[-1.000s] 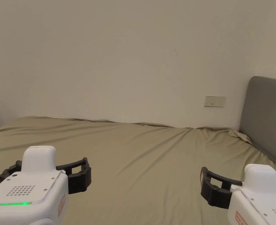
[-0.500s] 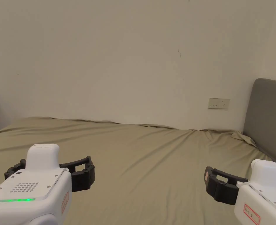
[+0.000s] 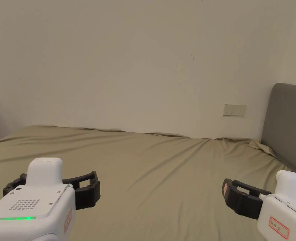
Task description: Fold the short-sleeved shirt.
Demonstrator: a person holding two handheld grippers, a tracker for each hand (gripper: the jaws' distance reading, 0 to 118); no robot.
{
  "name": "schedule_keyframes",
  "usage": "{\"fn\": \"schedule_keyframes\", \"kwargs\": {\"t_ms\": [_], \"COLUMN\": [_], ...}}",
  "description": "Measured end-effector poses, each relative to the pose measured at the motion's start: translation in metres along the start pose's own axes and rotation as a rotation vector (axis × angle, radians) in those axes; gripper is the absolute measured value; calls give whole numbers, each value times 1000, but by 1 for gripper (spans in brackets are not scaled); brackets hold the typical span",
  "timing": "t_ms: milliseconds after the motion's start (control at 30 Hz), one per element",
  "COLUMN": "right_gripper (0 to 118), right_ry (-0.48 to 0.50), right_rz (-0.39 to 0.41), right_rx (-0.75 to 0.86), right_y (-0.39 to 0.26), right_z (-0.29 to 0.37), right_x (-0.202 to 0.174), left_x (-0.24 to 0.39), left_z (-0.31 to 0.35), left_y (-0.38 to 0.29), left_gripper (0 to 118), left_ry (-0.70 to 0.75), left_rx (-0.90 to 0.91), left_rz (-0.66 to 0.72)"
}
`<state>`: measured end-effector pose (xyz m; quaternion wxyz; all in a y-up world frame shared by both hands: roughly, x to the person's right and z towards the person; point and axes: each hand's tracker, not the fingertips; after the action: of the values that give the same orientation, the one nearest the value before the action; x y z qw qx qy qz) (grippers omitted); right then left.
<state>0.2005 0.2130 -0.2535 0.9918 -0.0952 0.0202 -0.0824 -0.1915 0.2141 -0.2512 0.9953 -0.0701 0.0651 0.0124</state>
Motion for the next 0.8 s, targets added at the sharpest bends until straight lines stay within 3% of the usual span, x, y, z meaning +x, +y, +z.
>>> {"fn": "schedule_keyframes", "kwargs": {"t_ms": [300, 400, 600, 667, 800], "right_gripper": [118, 118, 118, 118, 118], "right_ry": [-18, -68, 43, 32, 5], "right_rz": [24, 24, -1, 30, 173], "right_rx": [-15, -41, -38, -31, 69], "right_y": [-1, 0, -9, -13, -29], "right_z": [-1, -5, -1, -1, 3], "right_x": [-4, -7, -1, -5, -13], "left_x": [1, 0, -2, -3, -3], "left_z": [0, 0, 1, -1, -2], "left_y": [-1, 0, 1, 0, -4], "left_gripper": [118, 118, 118, 118, 118], "left_ry": [-5, -10, -5, -6, -12], "left_rx": [-6, -4, -1, -8, -18], "left_rz": [-1, 0, -5, 5, 14]}}
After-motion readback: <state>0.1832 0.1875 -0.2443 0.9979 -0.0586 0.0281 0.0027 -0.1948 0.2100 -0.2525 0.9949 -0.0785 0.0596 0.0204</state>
